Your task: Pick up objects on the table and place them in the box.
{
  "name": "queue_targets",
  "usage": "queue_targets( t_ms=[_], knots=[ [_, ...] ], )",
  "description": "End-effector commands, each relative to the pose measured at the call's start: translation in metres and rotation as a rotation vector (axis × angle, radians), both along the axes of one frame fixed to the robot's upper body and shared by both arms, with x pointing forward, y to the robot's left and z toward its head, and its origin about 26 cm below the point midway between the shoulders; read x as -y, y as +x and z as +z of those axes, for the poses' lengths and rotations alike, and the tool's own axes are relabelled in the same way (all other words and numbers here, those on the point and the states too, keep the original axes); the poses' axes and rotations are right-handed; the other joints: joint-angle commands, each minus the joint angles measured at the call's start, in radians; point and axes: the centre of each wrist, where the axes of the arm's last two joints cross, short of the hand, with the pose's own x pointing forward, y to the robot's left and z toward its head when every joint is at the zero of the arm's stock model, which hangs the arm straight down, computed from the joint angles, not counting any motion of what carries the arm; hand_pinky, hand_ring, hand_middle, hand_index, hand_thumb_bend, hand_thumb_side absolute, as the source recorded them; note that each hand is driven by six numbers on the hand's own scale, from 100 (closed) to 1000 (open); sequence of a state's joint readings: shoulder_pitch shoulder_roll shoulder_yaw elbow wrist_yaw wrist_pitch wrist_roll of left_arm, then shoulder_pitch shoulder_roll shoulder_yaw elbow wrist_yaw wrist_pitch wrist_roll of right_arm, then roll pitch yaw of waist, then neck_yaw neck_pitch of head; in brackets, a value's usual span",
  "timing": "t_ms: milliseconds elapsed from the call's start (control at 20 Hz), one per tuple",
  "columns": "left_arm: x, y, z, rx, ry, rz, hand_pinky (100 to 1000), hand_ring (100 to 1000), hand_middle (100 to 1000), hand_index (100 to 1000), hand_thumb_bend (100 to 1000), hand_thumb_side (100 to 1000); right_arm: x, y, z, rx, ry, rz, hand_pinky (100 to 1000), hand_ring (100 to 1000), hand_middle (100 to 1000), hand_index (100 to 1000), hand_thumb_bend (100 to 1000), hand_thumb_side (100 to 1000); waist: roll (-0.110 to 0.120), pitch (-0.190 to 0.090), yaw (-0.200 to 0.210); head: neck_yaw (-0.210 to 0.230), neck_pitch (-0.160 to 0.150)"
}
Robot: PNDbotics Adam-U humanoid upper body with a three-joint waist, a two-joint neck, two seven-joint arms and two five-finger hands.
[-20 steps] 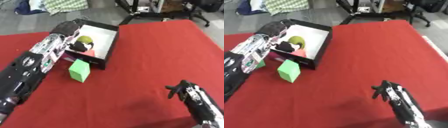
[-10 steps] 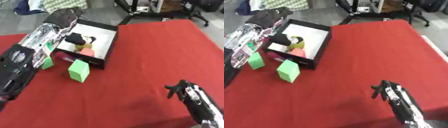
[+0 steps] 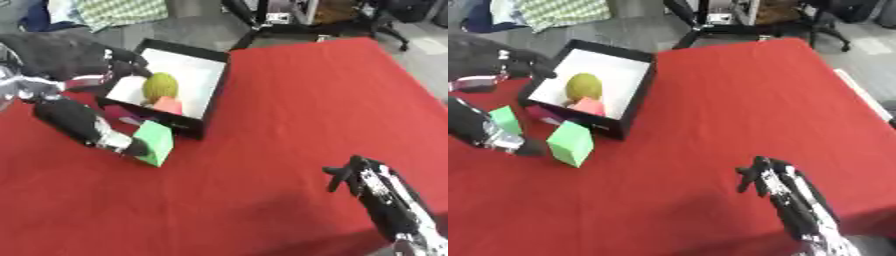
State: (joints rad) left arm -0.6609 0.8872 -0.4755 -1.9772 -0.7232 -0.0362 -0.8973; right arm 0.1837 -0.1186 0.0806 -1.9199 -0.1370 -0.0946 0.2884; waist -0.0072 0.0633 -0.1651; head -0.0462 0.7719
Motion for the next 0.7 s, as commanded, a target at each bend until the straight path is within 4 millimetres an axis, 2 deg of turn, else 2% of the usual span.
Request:
queue_targets(
  t_ms=[50, 200, 250, 300, 350, 450, 700],
  knots=[
    [-0.009, -0.006, -0.004, -0.007, 0.079, -0.003, 895, 912, 966, 1000, 711, 975, 0.002, 0.002, 0.006, 0.023, -0.017, 0.007, 831, 445, 206, 470, 100, 653, 0.011, -0.015, -0.001, -0.001, -0.002],
    [-0.011, -0.006, -0.009, -0.014, 0.091, 0.001, 895, 912, 966, 1000, 711, 975, 0.002, 0.002, 0.006, 0.023, -0.016, 0.01, 831, 445, 206, 470, 100, 653, 0.011, -0.016, -0.001, -0.001, -0.002],
    [-0.011, -0.005, -0.013, -0.029, 0.085, 0.007, 872, 879, 930, 1000, 560, 847, 0.003, 0.001, 0.006, 0.022, -0.016, 0.007, 832, 445, 206, 470, 100, 675, 0.009, -0.012, 0.002, -0.005, -0.002],
    [-0.012, -0.003, -0.02, -0.053, 0.072, 0.023, 871, 878, 930, 1000, 550, 835, 0.003, 0.001, 0.005, 0.02, -0.017, 0.004, 832, 445, 206, 470, 100, 678, 0.007, -0.011, 0.004, -0.007, -0.002],
    [-0.012, -0.001, -0.027, -0.071, 0.058, 0.04, 869, 876, 928, 1000, 522, 779, 0.003, 0.0, 0.004, 0.018, -0.019, 0.004, 832, 445, 206, 470, 100, 678, 0.007, -0.01, 0.004, -0.006, -0.002],
    [-0.008, 0.001, -0.037, -0.089, 0.04, 0.066, 867, 874, 926, 1000, 502, 750, 0.003, -0.001, 0.004, 0.017, -0.021, 0.004, 832, 445, 206, 470, 100, 673, 0.006, -0.01, 0.005, -0.007, -0.002],
    [0.0, 0.009, -0.048, -0.101, 0.003, 0.124, 859, 864, 917, 1000, 436, 637, 0.002, -0.001, 0.004, 0.018, -0.021, 0.004, 832, 445, 205, 470, 100, 669, 0.004, -0.011, 0.007, -0.01, -0.002]
  ],
)
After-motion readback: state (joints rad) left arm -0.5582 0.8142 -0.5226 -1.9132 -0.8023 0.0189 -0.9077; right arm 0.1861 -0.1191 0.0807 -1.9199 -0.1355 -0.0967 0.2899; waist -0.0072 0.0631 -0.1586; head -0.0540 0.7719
